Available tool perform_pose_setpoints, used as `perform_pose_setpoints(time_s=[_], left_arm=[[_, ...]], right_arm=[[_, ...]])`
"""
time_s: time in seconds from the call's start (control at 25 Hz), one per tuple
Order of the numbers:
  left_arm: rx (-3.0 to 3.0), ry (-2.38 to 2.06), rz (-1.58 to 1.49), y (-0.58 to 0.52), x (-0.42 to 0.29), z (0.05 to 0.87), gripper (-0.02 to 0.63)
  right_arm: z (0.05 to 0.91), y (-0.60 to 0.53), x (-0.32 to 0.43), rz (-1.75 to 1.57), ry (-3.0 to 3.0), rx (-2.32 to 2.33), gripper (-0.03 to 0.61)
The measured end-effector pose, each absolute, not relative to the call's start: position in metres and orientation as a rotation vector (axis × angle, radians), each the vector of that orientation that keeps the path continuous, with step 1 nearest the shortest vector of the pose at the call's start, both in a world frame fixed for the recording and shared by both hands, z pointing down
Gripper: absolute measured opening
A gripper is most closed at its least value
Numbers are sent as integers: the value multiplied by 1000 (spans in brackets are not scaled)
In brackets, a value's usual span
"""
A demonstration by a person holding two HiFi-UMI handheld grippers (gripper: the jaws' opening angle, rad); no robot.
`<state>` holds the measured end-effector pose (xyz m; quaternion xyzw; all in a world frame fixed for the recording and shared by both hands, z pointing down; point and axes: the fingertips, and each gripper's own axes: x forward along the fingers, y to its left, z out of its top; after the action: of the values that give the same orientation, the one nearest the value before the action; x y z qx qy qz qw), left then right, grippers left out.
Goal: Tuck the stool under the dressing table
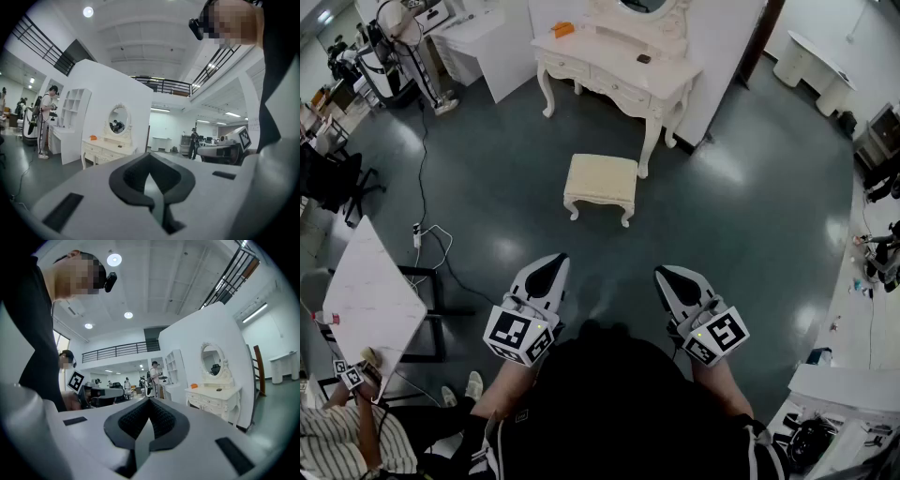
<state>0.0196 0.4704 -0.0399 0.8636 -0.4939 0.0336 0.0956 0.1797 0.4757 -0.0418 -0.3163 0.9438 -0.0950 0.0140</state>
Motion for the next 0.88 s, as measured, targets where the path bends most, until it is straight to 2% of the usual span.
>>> perform_pose_setpoints(time_s=[0.4,0.72,0.88], left_arm=[[2565,-1462,105,467,29,-41,5],[2564,-1466,99,461,52,-40,5],[2563,-1486,82,459,63,-38,5]], right_arm=[[-42,471,188,-298,2935,-973,18],[-67,510,174,-59,3031,-643,18],[-60,508,184,-100,3024,-626,18]])
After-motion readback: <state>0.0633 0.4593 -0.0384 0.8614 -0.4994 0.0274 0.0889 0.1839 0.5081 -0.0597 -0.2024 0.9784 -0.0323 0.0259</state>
